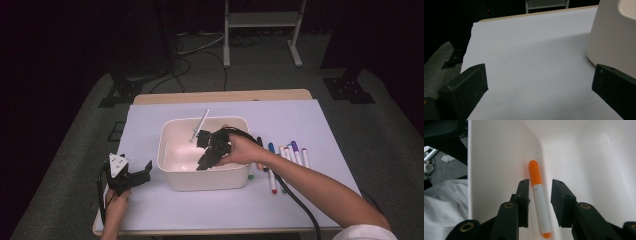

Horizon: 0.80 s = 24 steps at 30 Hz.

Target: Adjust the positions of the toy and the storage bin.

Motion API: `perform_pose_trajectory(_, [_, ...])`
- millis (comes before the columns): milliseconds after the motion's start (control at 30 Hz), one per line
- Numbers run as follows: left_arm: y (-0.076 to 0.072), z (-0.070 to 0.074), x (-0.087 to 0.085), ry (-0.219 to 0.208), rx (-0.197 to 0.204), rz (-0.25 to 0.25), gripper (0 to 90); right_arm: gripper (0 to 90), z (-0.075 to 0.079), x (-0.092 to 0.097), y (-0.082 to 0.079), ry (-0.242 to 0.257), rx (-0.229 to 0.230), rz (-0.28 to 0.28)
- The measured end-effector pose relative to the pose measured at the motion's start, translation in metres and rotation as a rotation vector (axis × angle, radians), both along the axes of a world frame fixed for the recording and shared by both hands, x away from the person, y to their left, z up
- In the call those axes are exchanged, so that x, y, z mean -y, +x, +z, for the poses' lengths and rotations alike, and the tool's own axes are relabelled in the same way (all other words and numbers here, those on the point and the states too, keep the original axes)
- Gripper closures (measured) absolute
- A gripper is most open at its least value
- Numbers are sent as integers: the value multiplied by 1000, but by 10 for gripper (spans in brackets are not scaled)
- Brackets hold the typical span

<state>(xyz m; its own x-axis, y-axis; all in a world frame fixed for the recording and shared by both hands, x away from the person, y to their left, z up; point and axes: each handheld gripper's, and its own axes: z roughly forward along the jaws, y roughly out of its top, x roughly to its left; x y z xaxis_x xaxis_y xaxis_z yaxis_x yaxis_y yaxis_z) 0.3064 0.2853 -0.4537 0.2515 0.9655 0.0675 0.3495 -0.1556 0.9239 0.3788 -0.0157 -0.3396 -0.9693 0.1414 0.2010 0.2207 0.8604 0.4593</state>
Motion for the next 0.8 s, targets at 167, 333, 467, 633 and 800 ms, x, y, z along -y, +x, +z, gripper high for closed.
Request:
perform_pose_trajectory(167, [0, 0, 0, 0, 0, 1, 0, 652, 24, 26, -3, 84, 37, -57])
perform_pose_trajectory(333, [0, 0, 0, 2, 2, 2, 0, 616, 50, 79, -11, 187, 100, -150])
perform_pose_trajectory(467, [-1, 0, 1, 7, 3, 2, 0, 581, 56, 140, -19, 247, 144, -280])
perform_pose_trajectory(633, [-1, 0, 1, 8, 8, 2, 0, 561, 39, 209, -25, 290, 165, -450])
perform_pose_trajectory(800, [-1, 0, 1, 7, 7, 7, 0, 550, 5, 261, -27, 262, 156, -610])
